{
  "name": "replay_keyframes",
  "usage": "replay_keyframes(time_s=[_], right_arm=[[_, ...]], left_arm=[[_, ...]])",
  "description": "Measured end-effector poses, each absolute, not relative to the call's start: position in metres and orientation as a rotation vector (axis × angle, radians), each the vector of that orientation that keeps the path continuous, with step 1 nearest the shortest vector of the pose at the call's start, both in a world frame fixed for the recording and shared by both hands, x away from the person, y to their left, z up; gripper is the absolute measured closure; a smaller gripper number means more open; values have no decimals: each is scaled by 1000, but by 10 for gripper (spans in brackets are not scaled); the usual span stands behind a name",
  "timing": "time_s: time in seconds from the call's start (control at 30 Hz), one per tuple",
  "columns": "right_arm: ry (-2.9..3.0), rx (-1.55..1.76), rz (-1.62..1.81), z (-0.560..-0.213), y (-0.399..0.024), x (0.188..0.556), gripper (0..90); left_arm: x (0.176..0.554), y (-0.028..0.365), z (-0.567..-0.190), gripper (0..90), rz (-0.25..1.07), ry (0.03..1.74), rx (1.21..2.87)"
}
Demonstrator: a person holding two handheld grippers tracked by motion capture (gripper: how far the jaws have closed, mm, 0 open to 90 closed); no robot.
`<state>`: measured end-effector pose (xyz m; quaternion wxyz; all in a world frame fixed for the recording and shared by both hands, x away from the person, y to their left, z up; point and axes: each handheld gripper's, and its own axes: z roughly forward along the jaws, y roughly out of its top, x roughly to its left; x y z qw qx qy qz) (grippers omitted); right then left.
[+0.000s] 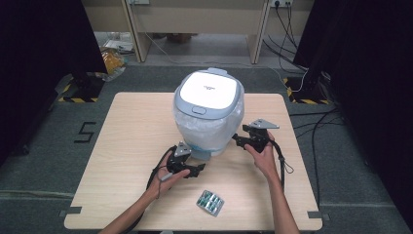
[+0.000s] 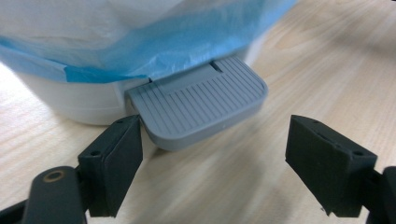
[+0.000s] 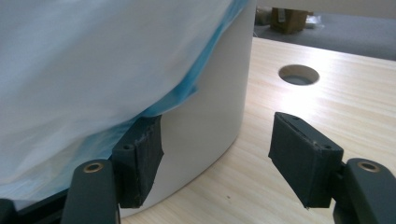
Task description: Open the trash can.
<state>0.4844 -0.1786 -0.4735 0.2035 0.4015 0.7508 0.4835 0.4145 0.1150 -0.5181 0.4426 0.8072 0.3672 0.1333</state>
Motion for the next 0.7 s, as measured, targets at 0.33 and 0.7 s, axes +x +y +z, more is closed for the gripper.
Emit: replay_keyframes(time_s=[0.33, 0.7], right_arm=[[2122, 1149, 1326, -481, -176, 484, 279], [2226, 1235, 1220, -494, -168, 435, 219]], left_arm=[[412, 112, -519, 189, 287, 851, 2034], [408, 97, -519, 197, 262, 788, 2059]])
